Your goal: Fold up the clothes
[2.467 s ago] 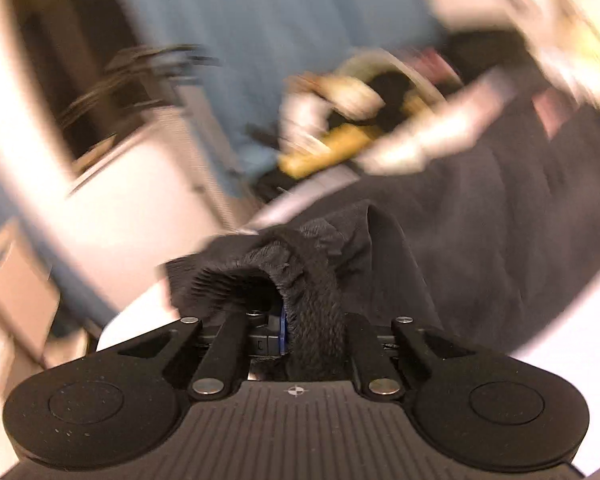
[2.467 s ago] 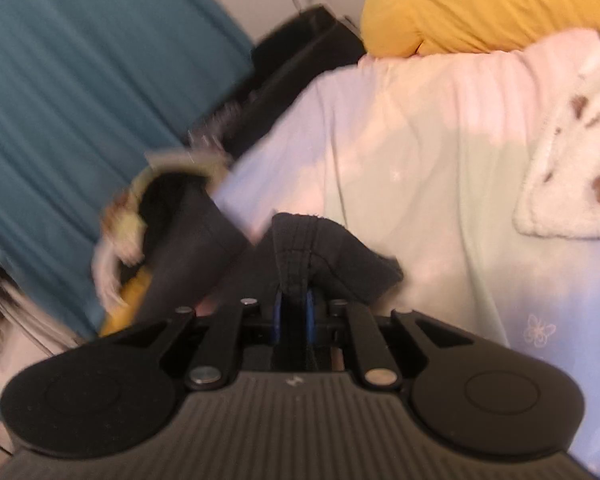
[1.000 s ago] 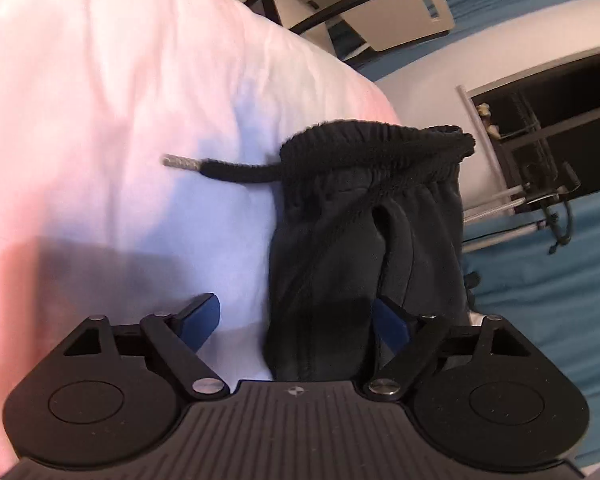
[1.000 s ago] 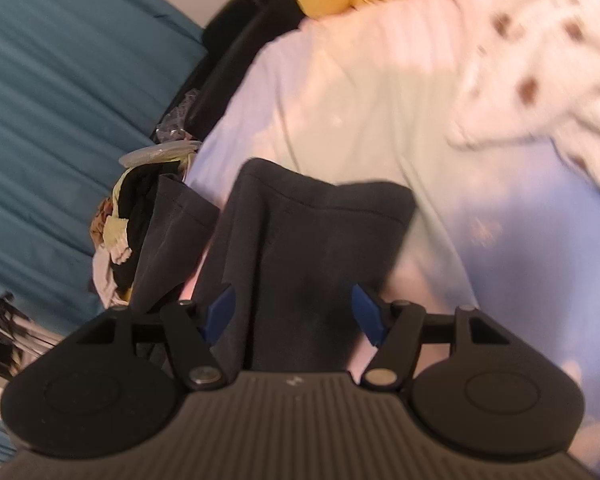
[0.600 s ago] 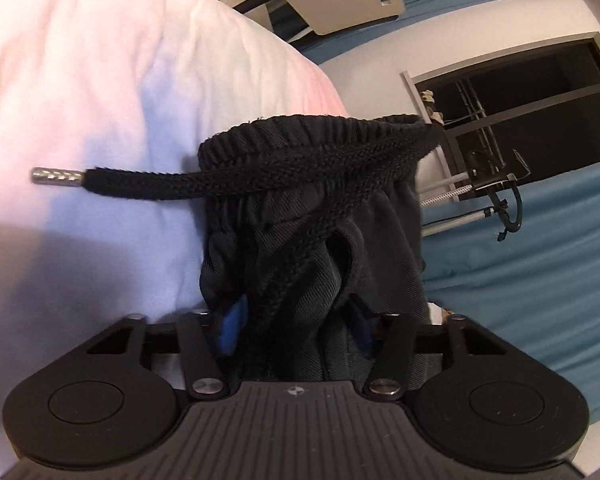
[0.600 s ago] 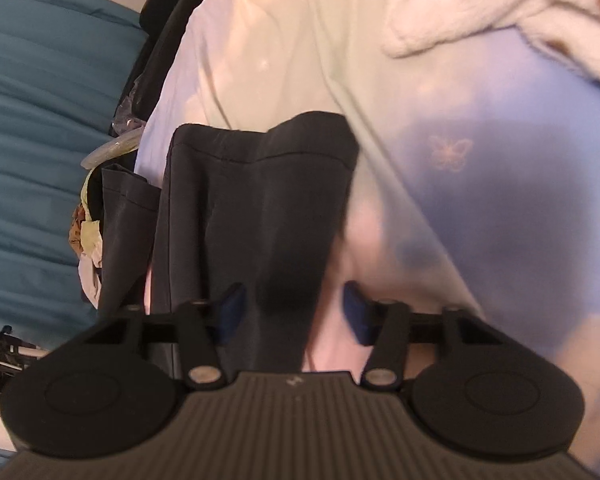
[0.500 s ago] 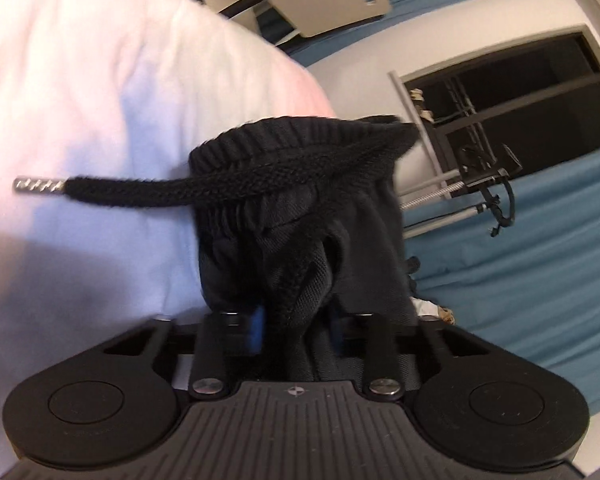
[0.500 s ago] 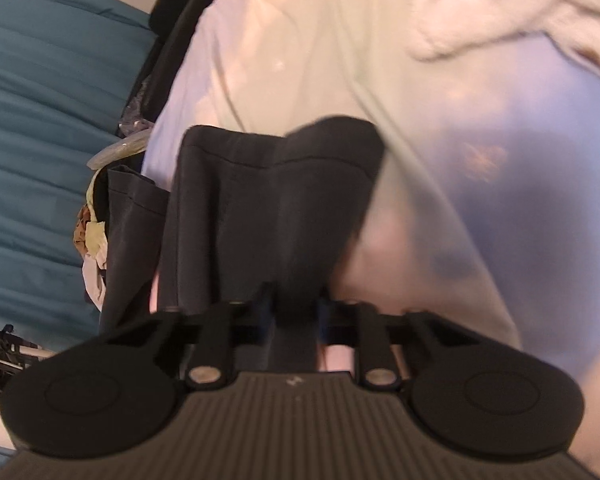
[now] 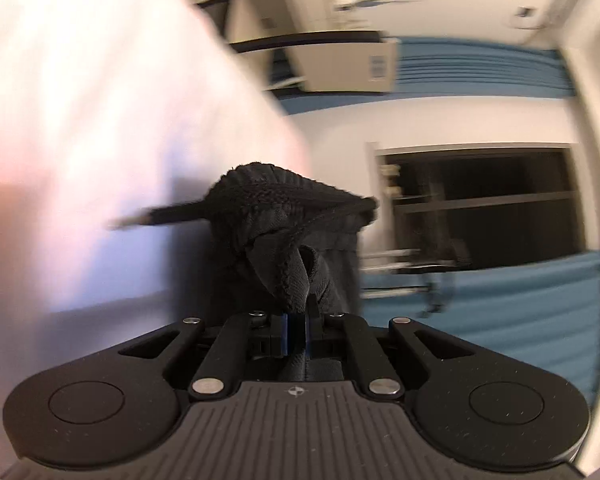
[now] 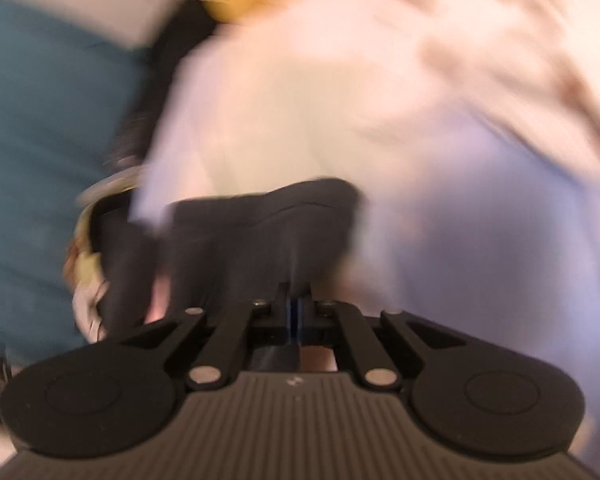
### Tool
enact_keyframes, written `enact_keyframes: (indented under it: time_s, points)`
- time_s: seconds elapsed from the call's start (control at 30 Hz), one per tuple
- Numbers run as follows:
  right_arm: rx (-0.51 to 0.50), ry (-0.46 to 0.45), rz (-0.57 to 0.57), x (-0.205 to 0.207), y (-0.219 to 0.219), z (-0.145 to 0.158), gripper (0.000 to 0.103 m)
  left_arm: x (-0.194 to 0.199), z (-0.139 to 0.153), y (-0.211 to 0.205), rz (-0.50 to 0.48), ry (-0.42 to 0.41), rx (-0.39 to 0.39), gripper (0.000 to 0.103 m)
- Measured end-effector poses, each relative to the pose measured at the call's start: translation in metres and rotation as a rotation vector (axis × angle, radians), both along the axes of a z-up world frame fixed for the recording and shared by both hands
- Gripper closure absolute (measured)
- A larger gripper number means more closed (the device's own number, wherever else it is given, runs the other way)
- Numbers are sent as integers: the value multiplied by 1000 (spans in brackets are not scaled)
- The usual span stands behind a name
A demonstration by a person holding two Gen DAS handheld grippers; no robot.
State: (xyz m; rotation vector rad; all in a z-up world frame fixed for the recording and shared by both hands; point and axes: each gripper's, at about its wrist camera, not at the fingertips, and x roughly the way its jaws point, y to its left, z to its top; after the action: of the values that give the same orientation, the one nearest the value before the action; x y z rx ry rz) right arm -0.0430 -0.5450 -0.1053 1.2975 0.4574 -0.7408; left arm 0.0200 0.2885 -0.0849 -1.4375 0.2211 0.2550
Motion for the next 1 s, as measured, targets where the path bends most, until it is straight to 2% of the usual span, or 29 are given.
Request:
enact_keyframes:
  time_s: [0.03,0.1,0.17,0.23,0.3,0.33,0.47,0.57,0.6,0.67,0.7,0.73,0.77,0.8,0.87,0.9,1.0]
  points:
    - [-9,-2,-11,-3,-1,2,95,-1,-2,2,-9,43,8,95]
    - [-30,-4,-33,-10,-3,8,94,-3,2,2,-27,69,50,94]
    - [-133,-3,-39,-10,4,27,92,-3,11,-4,-35,82,111,94]
    - [-226,-24,-18,-8,12,41,84,-2,20,-11,-37,101,174,93]
    - [-289,-51,18,-2,18,50,61,-1,22,-14,-34,111,192,93]
    - [-295,-66,49,5,20,50,55,-1,22,-14,-31,111,183,93]
    - [-198,-87,218,46,28,33,52,1,17,-9,-20,110,142,93]
    - [-104,-81,314,78,35,12,50,3,17,-5,-16,118,162,93]
    - [-105,-73,346,89,36,8,50,3,17,-5,-14,119,166,93]
    - [-186,-42,404,107,36,9,51,3,19,-7,-8,121,171,93]
    - [-231,-30,409,112,33,9,55,3,19,-8,-6,121,171,93]
    - [-225,-25,401,117,27,5,71,2,19,-8,-5,121,172,93]
    - [-217,-22,391,122,20,1,80,2,19,-9,-4,120,174,93]
    - [-176,-34,369,124,13,-5,97,1,20,-10,-4,117,181,93]
    - [-113,-94,346,124,4,-12,99,0,22,-11,-3,93,188,93]
    - [-124,-114,349,124,3,-6,100,-2,23,-12,-2,80,191,93]
    - [-251,-358,352,117,12,36,100,-7,22,-12,-3,4,141,94]
